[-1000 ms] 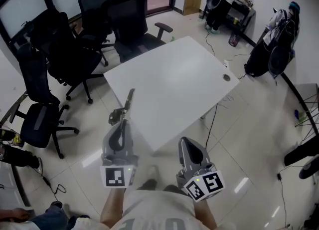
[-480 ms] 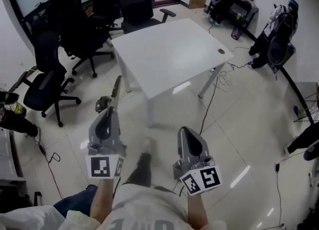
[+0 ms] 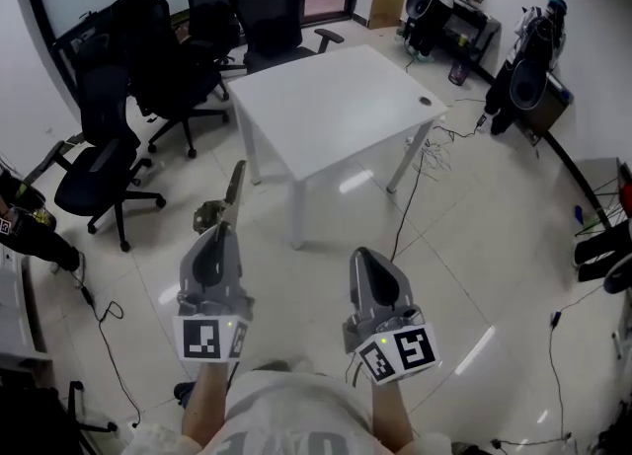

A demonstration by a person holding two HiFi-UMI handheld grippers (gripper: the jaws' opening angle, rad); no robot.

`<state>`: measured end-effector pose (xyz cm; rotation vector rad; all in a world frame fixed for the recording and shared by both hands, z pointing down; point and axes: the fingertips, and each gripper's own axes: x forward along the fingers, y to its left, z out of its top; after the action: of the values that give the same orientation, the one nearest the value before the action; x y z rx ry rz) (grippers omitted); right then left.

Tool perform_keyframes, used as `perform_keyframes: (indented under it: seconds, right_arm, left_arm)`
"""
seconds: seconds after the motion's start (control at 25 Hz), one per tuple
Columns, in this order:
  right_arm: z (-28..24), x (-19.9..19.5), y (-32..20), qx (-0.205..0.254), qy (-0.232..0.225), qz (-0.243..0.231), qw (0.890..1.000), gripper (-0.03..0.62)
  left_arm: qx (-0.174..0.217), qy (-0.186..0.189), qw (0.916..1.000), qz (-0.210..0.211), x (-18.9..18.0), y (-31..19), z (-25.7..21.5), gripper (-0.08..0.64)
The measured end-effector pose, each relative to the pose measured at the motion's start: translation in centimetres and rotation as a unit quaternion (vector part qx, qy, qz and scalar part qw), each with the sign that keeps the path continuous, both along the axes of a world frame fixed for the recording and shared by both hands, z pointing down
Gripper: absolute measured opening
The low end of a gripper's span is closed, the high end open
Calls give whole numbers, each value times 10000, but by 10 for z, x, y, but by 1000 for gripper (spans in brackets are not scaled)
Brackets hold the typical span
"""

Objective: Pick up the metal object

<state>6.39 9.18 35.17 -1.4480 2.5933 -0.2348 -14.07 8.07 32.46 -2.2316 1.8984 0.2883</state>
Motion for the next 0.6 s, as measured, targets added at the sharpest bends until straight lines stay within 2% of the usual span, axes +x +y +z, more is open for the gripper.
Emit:
perform_keyframes:
  seconds: [0.12, 0.24, 0.6]
  right_arm:
    - [-1, 8, 13, -44, 134, 225, 9996, 11]
    - [2, 3, 32, -122, 279, 410, 9987, 11]
    - [-4, -23, 62, -50, 280, 508, 9983, 11]
  left_arm:
    - [100, 78, 9999, 103, 1, 12, -9, 2]
    - [19, 146, 9997, 211, -4, 29, -5, 2]
    - [-135, 136, 9984, 528, -6, 58, 2, 2]
